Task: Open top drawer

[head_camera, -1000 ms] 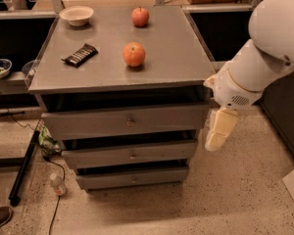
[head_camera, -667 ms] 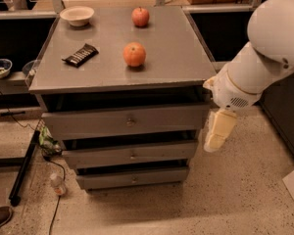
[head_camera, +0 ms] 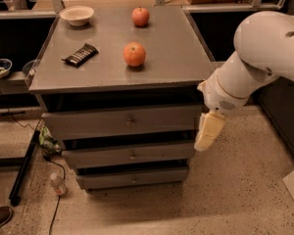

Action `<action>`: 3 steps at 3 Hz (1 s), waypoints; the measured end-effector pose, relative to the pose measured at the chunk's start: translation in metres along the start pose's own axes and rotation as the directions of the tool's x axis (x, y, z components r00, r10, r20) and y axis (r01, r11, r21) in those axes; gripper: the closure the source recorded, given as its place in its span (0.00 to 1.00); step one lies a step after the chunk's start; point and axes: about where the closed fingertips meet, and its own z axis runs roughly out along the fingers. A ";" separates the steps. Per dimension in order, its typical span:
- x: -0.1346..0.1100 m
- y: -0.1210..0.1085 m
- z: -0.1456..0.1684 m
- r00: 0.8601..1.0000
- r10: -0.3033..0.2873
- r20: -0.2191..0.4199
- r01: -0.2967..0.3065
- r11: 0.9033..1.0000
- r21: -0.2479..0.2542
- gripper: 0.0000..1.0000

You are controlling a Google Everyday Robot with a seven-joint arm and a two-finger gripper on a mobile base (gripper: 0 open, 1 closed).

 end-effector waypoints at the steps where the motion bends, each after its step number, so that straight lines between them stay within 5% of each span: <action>1: -0.005 -0.016 0.029 1.000 0.014 -0.015 -0.014 0.999 0.030 0.00; 3: -0.009 -0.017 0.052 0.999 0.023 0.024 -0.024 1.000 0.016 0.00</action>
Offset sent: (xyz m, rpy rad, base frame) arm 0.0360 0.0167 -0.0390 -0.0302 -0.0403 -0.0383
